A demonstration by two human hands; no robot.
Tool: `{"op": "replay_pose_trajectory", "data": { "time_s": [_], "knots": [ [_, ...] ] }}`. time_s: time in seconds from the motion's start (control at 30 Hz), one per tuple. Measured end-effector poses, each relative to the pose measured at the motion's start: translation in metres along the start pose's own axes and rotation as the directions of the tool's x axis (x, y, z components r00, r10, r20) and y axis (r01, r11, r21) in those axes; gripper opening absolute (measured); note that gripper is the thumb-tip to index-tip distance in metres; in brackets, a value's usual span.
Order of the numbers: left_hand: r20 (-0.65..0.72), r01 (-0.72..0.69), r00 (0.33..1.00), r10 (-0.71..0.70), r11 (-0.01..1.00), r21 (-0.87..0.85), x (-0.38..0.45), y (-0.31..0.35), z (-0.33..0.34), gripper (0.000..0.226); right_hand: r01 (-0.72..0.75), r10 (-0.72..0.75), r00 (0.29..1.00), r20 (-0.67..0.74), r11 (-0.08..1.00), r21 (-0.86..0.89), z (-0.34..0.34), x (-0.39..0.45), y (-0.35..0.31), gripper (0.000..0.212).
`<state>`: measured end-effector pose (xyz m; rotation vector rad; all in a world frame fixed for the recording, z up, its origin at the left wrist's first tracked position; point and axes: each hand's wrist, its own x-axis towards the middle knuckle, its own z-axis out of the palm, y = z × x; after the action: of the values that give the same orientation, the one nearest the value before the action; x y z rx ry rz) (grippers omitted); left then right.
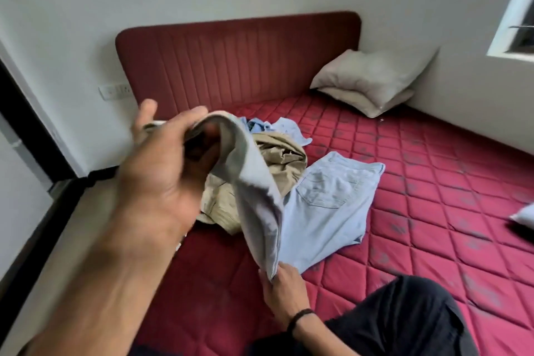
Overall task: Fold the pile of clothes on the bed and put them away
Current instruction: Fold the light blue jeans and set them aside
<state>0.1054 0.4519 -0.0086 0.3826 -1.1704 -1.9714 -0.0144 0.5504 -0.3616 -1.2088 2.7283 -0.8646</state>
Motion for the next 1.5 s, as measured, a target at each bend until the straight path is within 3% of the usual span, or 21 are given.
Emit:
{"op": "replay_pose_trajectory", "data": {
  "time_s": [0.03,0.1,0.23,0.33,0.37,0.43,0.5,0.6,0.7,0.77,0.83,0.9,1.0,1.1,1.2,1.23,1.27,1.33,1.4,1.43,1.5],
  "knots": [
    [0.078,-0.038,0.996,0.039,0.999,-0.013,0.000,0.001,0.013,0.081,-0.037,0.038,0.997,-0.064,0.999,0.005,-0.007,-0.007,-0.007,0.022],
    [0.146,-0.118,0.982,0.123,0.992,-0.041,0.000,0.007,0.015,0.081,-0.143,0.142,0.989,-0.041,0.989,-0.023,-0.024,-0.022,-0.020,0.023],
    [0.089,-0.093,0.991,0.100,0.992,-0.082,-0.007,0.038,-0.010,0.077,-0.089,0.143,0.934,0.326,0.981,-0.175,-0.069,-0.060,-0.041,0.031],
    [0.106,-0.001,0.994,0.004,0.999,-0.033,-0.009,0.038,-0.044,0.043,-0.082,0.054,0.827,0.560,0.996,0.025,-0.086,-0.067,-0.050,0.045],
    [0.110,0.047,0.993,-0.042,0.998,-0.049,-0.009,0.032,-0.046,0.045,-0.098,0.005,0.813,0.582,0.987,0.128,-0.089,-0.064,-0.052,0.045],
    [0.090,0.080,0.994,-0.070,0.991,-0.112,-0.003,0.012,-0.036,0.057,-0.145,-0.049,0.856,0.514,0.932,0.331,-0.086,-0.054,-0.058,0.050],
    [0.061,0.126,0.991,-0.118,0.981,-0.149,0.011,-0.005,-0.007,0.076,-0.209,-0.010,0.928,0.374,0.815,0.540,-0.079,-0.046,-0.060,0.047],
    [0.100,0.207,0.976,-0.194,0.967,-0.146,0.055,-0.037,0.038,0.072,-0.308,0.116,0.950,0.290,0.516,0.799,-0.070,-0.043,-0.048,0.027],
    [0.199,0.327,0.923,-0.331,0.944,0.053,0.109,-0.088,0.075,0.051,-0.454,0.241,0.884,0.400,0.244,0.857,-0.057,-0.045,-0.023,0.024],
    [0.218,0.373,0.877,-0.427,0.893,0.250,0.134,-0.130,0.093,0.060,-0.520,0.349,0.822,0.449,0.141,0.842,-0.044,-0.044,-0.003,0.021],
    [0.269,0.374,0.823,-0.500,0.834,0.406,0.151,-0.176,0.101,0.081,-0.571,0.481,0.749,0.456,0.119,0.812,-0.029,-0.041,0.016,0.037],
    [0.299,0.228,0.816,-0.496,0.750,0.622,0.158,-0.215,0.093,0.084,-0.593,0.597,0.684,0.419,0.121,0.796,-0.015,-0.035,0.034,0.045],
    [0.406,-0.202,0.853,-0.329,0.508,0.837,0.150,-0.267,0.035,0.071,-0.594,0.676,0.606,0.419,0.034,0.804,0.002,-0.024,0.053,0.034],
    [0.297,-0.217,0.894,-0.335,0.255,0.942,0.110,-0.293,-0.080,0.075,-0.577,0.703,0.636,0.317,0.161,0.801,0.008,-0.021,0.056,0.059],
    [-0.096,0.069,0.936,-0.337,-0.092,0.993,0.052,-0.286,-0.184,0.097,-0.575,0.695,0.674,0.249,0.282,0.768,0.008,-0.023,0.051,0.058],
    [-0.203,0.169,0.919,-0.336,-0.128,0.977,0.038,-0.281,-0.201,0.096,-0.572,0.701,0.677,0.227,0.305,0.762,0.006,-0.023,0.048,0.055],
    [-0.271,0.253,0.891,-0.365,-0.098,0.962,0.027,-0.275,-0.208,0.089,-0.572,0.710,0.673,0.205,0.326,0.753,0.005,-0.023,0.047,0.048],
    [-0.318,0.423,0.805,-0.500,0.109,0.900,0.013,-0.264,-0.200,0.070,-0.583,0.745,0.649,0.157,0.353,0.731,-0.005,-0.019,0.041,0.027],
    [-0.285,0.562,0.724,-0.628,0.298,0.771,0.009,-0.255,-0.193,0.058,-0.599,0.771,0.633,0.065,0.435,0.673,-0.025,-0.012,0.042,0.029],
    [-0.236,0.560,0.734,-0.637,0.370,0.742,0.009,-0.253,-0.195,0.060,-0.595,0.767,0.641,-0.022,0.514,0.618,-0.036,-0.006,0.047,0.038],
    [-0.211,0.464,0.823,-0.528,0.409,0.785,0.015,-0.249,-0.215,0.066,-0.611,0.717,0.658,-0.229,0.686,0.395,-0.054,0.011,0.062,0.062]
  ]
}}
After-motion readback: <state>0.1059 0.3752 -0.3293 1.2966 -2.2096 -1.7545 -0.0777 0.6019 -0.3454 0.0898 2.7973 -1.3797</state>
